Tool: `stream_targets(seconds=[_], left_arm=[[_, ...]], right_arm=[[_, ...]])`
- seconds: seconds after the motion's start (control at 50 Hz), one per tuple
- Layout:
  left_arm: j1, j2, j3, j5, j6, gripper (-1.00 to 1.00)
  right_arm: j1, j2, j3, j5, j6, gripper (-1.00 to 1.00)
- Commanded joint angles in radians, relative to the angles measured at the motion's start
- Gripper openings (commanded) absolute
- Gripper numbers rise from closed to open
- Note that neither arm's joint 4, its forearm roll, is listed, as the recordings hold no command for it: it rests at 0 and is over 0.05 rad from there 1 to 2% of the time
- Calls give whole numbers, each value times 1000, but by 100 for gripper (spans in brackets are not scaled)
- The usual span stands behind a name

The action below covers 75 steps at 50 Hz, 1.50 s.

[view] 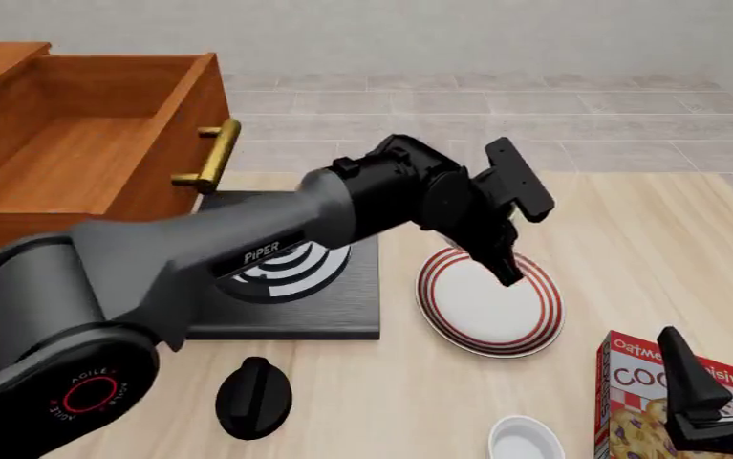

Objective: Pick the akita bowl in the top layer of the wooden cabinet and place it on the plate.

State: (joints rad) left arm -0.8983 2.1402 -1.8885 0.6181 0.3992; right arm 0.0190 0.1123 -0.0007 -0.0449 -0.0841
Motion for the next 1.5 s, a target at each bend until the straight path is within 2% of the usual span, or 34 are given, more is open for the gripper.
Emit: stream_targets(seconds=[0.02,0.18,0.2,0.22,0.26,0.28,0.32,0.44,0.62,1.08,1.5], left_arm=[[6,41,6,-15,62,-100],[-4,68,7,-18,83,-100],[-28,98,-42,31,41,-100],[-46,106,-59,40,29,-100],[-35,102,-35,19,55,-100],[-49,122,-68,50,23,-100],[-39,116,-48,27,45,-100],[-51,152,-74,43,27,-100],[-53,178,-88,43,25,-100],[-57,269,-167,73,-47,-100],[-75,288,-177,76,-78,-100]], right_arm=[[-1,-9,0,6,8,100],[3,-11,0,7,8,100],[2,-12,0,7,8,100],[2,-12,0,8,8,100],[0,-10,0,5,8,100],[0,-11,0,5,9,100],[0,-10,0,5,9,100],[-1,-42,0,36,10,100],[-1,-23,0,16,13,100],[3,-10,0,6,21,100],[1,-14,0,9,22,100]])
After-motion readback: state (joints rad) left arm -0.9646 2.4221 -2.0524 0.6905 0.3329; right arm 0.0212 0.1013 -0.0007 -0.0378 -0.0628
